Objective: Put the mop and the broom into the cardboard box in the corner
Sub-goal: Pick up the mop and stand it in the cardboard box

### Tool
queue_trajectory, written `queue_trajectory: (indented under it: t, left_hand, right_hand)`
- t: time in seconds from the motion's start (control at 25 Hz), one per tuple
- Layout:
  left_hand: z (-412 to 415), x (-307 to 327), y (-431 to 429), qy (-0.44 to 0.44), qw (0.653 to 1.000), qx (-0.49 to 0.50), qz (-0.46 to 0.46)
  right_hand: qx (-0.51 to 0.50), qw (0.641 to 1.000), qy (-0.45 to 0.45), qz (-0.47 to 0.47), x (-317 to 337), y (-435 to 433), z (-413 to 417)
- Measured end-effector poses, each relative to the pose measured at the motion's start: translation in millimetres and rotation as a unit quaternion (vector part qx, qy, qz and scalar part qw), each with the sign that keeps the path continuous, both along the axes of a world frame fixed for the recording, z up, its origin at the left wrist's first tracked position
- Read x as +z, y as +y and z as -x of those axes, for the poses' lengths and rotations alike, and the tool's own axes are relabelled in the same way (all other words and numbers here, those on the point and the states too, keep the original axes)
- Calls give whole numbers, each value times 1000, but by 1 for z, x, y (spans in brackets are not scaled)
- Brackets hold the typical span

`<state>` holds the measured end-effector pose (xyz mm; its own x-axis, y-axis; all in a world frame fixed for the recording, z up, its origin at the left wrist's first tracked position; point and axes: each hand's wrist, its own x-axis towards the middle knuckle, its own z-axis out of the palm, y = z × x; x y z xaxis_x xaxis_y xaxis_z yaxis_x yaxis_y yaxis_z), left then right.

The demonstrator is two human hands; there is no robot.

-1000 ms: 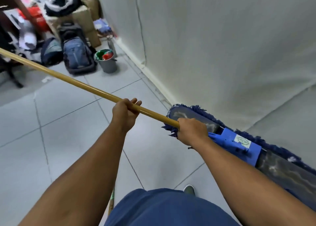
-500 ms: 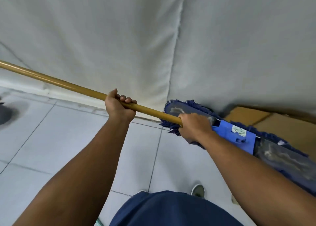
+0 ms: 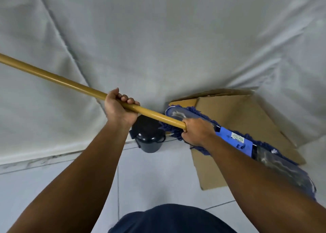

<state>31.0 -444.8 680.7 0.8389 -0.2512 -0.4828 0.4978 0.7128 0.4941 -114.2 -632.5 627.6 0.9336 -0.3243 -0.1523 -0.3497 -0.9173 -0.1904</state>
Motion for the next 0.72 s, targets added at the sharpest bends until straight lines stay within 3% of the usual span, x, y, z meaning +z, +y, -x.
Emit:
queue_trajectory:
  t: [0.44, 0.6, 0.72]
  left_hand:
    - [99, 68, -200, -224, 970, -95, 13]
    - [127, 97, -263, -343, 923, -173, -3]
    - [148, 110, -319, -434, 866, -244, -41]
  right_hand:
    - [-135, 982, -47, -123, 3, -185, 122]
    - [-214, 949, -108, -206, -10, -222, 138]
    - [-278, 907, -147, -278, -25, -256, 145]
